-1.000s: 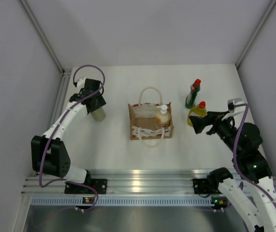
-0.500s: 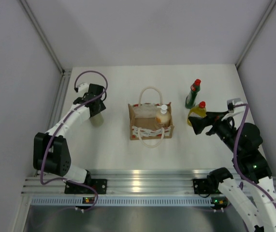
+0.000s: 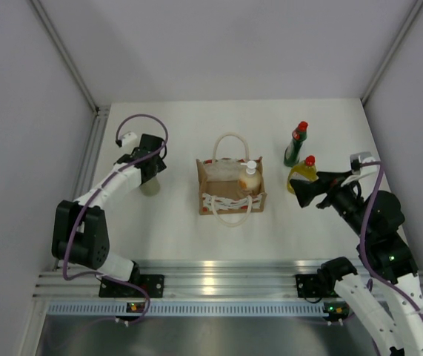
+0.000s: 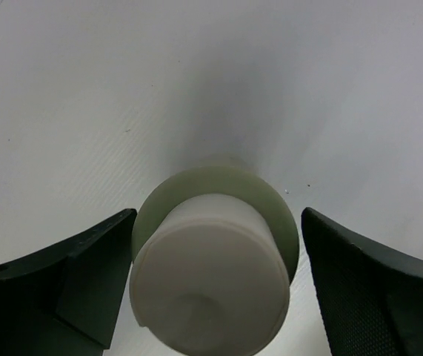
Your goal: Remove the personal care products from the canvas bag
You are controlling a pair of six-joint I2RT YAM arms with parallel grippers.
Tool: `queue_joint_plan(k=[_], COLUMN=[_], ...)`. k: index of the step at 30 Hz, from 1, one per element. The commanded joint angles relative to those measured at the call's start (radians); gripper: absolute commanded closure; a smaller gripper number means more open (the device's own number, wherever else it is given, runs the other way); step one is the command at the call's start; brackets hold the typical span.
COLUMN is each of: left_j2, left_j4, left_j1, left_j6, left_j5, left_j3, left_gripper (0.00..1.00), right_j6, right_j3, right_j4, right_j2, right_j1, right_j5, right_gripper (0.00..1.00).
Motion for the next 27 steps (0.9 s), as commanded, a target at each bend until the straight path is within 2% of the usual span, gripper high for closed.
queue_joint_plan(k=[1,7,13,16,17,20,22,27], left_j2=[-0.056,-0.108,-0.228,-0.297,-0.309,-0.355,-0.383,-0.387], left_j4=[0.072,0.071,0.066,0.067,0.067,0.061,0.052,0.054], left_j1=[-0.004,-0.018,-0.101,-0.183,-0.244,-0.363,-0.383,-0.421], left_j6=[-0.027,-0.012,0.014,0.028,0.051,0.068,0.04,0.04], left_j5=[-0.04,0.023,0.058,0.061,0.049,-0.035,-0.037,0.076], left_j3=[-0.009,-0.009,-0.001,0.0,-0.001,-0.019,-0.039,-0.067], left_gripper=[0.02,0.02,0.02,0.02,0.02,0.02,0.02,0.02], right_j6=[0.013,0.019,-0.016,-0.067,-0.082,-0.151,-0.197,-0.245], right_j3=[0.002,0.018,0.046,0.061,0.078,0.11,0.124,0.138], right_j4=[0.086,0.111,0.169,0.194,0.194,0.212,0.229,0.315], right_j2=[0.016,0.126,0.287,0.37,0.412,0.482,0.518,0.619], right_j1=[-0.013,-0.013,0.013,0.07,0.089,0.183,0.235,0.272], right_j5=[-0.016,-0.057,-0.08,-0.042,-0.007,0.058,0.072,0.044], right_gripper=[0.0,0.0,0.0,0.01,0.01,0.01,0.01,0.09])
